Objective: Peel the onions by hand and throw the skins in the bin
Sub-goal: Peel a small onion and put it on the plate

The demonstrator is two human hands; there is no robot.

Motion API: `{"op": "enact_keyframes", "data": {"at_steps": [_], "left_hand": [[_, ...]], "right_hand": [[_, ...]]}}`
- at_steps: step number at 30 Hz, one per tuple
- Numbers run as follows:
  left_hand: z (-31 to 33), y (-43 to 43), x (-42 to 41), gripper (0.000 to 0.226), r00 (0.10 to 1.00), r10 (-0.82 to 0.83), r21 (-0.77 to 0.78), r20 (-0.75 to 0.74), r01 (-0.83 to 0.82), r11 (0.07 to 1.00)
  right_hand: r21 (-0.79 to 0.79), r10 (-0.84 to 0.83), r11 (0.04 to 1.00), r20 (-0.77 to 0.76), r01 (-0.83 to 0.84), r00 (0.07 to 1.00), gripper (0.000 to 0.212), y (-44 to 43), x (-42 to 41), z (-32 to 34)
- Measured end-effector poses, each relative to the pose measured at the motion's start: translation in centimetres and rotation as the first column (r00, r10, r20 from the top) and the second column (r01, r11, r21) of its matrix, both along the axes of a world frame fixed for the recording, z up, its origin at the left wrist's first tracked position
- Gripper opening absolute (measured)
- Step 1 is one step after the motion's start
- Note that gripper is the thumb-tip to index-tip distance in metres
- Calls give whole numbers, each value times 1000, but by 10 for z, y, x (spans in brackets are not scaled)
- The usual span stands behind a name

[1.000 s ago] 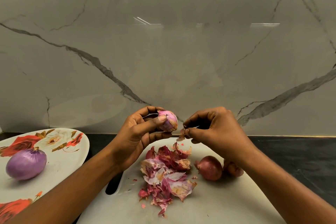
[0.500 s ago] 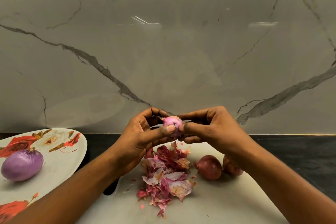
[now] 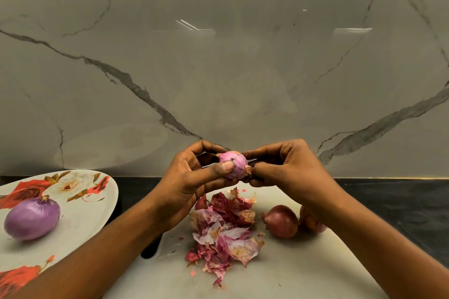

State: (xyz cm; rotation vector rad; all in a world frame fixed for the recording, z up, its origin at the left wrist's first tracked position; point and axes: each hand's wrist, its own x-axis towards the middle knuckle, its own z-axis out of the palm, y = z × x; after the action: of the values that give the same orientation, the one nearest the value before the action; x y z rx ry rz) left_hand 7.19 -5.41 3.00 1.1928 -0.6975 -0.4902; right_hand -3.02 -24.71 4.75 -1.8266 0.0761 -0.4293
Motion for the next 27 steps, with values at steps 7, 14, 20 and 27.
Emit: {"op": "enact_keyframes", "data": {"at_steps": [7,14,20,27], "left_hand": [[0,1,5,45,997,75,-39,-21,-76,996],[-1,0,5,46,998,64,-41,-12,-65,997],[-1,1,5,47,998,45,-81,-43,-49,996],[1,1,4,51,995,39,-108,-95,-49,993]], "right_hand": [[33,14,999,60,-16,998,13,0,-3,5],[-395,-5,912,263,112,965,22,4,-5,-5],[-410,19,899,386,153,922,20,6,-4,-11],[-461,23,866,421,192,907,16,6,-2,-15]]}}
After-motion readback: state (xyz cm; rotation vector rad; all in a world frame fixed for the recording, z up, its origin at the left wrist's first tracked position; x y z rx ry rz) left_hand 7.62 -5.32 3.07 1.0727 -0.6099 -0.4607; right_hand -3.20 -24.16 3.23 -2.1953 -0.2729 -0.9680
